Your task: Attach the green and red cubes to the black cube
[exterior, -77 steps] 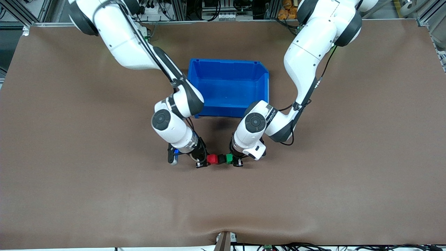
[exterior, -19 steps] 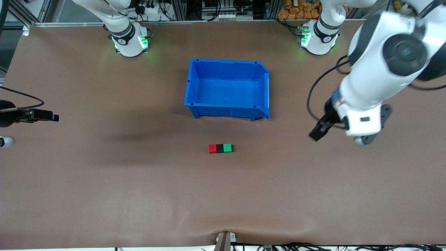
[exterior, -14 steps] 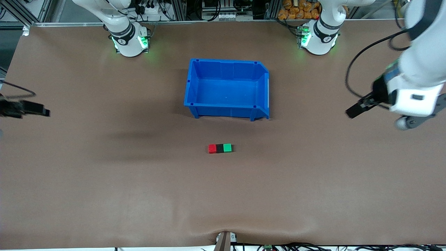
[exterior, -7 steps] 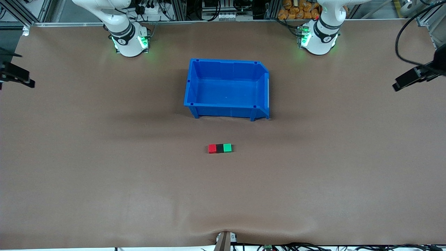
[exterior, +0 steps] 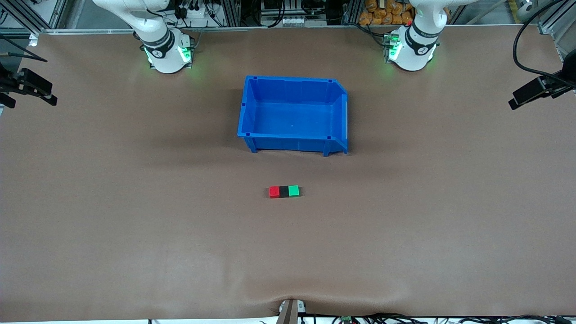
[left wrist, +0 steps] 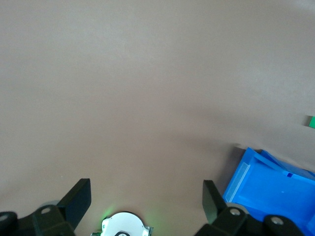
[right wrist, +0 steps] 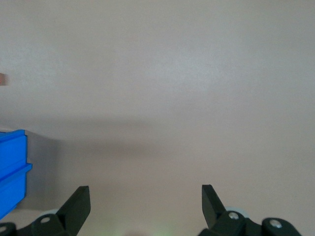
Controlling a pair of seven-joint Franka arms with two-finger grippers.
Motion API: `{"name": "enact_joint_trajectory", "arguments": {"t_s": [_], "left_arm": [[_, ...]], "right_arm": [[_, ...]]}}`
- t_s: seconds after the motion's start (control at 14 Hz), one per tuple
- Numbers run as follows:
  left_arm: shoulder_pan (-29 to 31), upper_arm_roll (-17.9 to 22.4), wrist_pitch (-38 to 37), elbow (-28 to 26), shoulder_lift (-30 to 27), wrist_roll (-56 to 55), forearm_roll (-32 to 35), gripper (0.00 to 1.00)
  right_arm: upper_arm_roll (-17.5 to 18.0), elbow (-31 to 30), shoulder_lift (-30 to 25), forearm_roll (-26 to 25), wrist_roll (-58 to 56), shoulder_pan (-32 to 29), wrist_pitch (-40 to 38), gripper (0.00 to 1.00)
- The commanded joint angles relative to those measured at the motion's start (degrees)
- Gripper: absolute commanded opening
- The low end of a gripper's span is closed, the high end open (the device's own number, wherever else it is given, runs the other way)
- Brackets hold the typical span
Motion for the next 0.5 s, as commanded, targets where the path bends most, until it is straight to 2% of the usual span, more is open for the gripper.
{"name": "enact_joint_trajectory", "arguments": {"t_s": [0.0, 0.14, 0.43], "left_arm": [[0.8, -0.6, 4.1, -7.6, -5.7, 2.1, -0.9, 1.0], [-0.3, -0.5, 7.5, -13.1, -9.1, 2.5, -0.9, 1.0], [-0.8, -0.6, 6.2, -11.7, -8.6, 3.8, -0.9, 1.0]], "right_arm": [[0.0, 3.3, 1.3, -1.1, -0.2, -0.3, 0.3, 1.0], [0.1, 6.9, 3.4, -1.3, 0.0, 0.1, 0.1, 1.0], [0.2, 7.4, 3.7, -0.7, -0.5, 0.5, 0.3, 1.0]]}}
